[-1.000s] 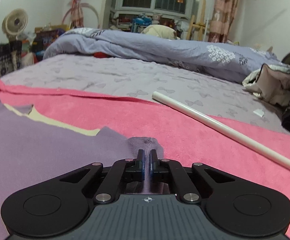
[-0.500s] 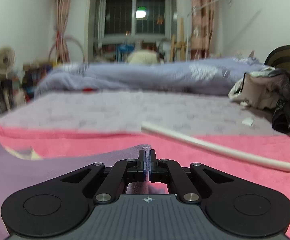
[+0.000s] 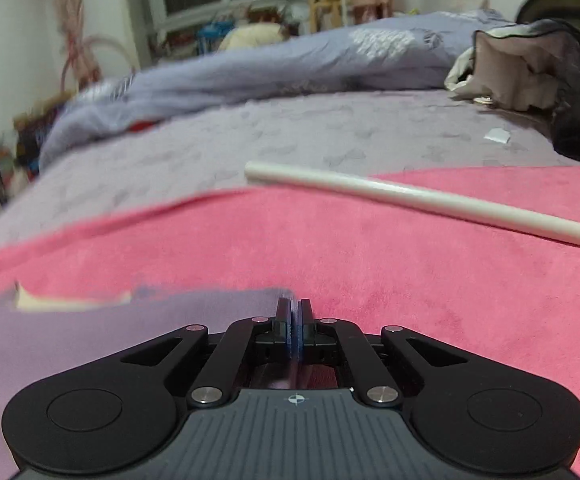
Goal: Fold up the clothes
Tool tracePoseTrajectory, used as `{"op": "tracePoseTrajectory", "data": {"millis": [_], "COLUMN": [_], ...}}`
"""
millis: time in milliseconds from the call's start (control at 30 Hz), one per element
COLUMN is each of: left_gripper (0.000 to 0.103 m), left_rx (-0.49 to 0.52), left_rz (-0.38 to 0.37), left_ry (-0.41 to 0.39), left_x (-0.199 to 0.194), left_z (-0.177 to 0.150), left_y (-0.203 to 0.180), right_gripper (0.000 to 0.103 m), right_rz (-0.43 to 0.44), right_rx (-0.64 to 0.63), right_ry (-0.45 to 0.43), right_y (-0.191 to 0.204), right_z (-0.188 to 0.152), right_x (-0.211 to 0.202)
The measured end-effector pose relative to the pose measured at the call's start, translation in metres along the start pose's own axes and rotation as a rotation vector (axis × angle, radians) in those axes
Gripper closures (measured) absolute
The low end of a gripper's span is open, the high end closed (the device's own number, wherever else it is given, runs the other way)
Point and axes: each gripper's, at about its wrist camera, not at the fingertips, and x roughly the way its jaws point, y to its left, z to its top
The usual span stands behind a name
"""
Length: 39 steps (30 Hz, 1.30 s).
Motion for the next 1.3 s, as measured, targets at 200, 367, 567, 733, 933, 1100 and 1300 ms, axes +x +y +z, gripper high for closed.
{"op": "tracePoseTrajectory", "data": {"millis": [200,367,567,733,933,1100,1300], "left_gripper": [0.002,0.002,0.002,0.002,0.002,0.002,0.002], "left_rx": [-0.042,-0.045,-0.053,-0.064,-0.122,-0.159,-0.168], "left_rz": [0.006,0.0,0.001,0.003,0.019,0.024,0.018], "left_ry": [0.023,0.024,0.027,0.032,0.016,0.033,0.046], "left_x": [0.005,0.004,0.004,0.005,0.001,0.003,0.003], "left_z": [0.0,0.0,0.0,0.001,0.003,0.004,0.003], "left_y": [0.009,0.01,0.012,0.014,0.024,0.031,0.033], "right_gripper": [0.088,0.06,0.044,0.088,0.097,0.093,0.035], "right_rz": [-0.069,0.031,0.058,0.014,-0.036,-0.017,-0.024], "right_rx": [0.127,-0.081,-0.228,-0.227,-0.145,-0.113,-0.136], "right_ry": [-0.074,-0.075,0.036,-0.063,-0.047,-0.093,-0.136], "right_y": [-0.033,-0.012,0.021,0.034,0.014,0.013,0.031], "right_z": [0.005,-0.031,-0.1,-0.108,-0.11,-0.103,-0.086], "right_x": [-0.051,-0.128,-0.151,-0.162,-0.155,-0.167,-0.155]}}
